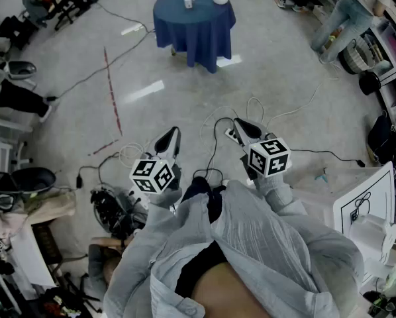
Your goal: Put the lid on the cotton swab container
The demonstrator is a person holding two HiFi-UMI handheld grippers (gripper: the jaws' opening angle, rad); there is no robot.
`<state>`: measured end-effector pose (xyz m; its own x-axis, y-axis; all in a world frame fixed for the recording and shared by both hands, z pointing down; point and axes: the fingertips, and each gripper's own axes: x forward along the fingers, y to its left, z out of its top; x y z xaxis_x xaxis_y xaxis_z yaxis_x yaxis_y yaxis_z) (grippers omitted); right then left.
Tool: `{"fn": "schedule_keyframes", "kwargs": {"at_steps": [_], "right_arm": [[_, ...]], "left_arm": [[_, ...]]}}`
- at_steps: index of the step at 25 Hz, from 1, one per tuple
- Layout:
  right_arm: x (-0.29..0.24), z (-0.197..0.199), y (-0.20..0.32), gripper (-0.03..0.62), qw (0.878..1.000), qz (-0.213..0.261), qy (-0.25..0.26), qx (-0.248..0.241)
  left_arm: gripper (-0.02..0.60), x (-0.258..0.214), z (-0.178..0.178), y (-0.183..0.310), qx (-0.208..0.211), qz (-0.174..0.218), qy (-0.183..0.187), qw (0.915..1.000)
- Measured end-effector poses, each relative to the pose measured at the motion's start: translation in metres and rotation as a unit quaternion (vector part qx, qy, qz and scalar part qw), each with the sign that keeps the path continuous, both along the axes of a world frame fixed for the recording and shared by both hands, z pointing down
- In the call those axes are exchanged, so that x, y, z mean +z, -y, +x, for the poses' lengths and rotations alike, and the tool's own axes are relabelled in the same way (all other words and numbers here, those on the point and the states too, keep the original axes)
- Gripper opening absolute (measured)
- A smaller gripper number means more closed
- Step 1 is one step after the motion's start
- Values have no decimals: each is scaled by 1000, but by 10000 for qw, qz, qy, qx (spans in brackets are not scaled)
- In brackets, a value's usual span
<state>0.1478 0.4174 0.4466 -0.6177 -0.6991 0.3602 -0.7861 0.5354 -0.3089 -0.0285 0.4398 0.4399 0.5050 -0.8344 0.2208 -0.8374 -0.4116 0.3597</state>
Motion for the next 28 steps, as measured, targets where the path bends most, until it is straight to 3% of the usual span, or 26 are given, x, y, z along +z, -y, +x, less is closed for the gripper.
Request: {"fn": "schedule_keyframes", "kwargs": {"at_steps": [9, 15, 22, 28], "right_arm": [[-14, 23, -15, 2, 9997, 229, -7, -22], [-20, 36, -31, 2, 9980, 578, 234, -72], [-1, 42, -43, 2, 9987, 297, 393, -124], [3, 31, -30, 2, 9983, 316, 375, -302]], "left_arm": [[15, -11, 27, -9, 77, 139, 341, 9993], [15, -16, 40, -26, -182, 485, 538, 9972], [15, -1, 46, -50, -315, 333, 614, 9971], [15, 3, 40, -31, -457, 375, 628, 9963]]}}
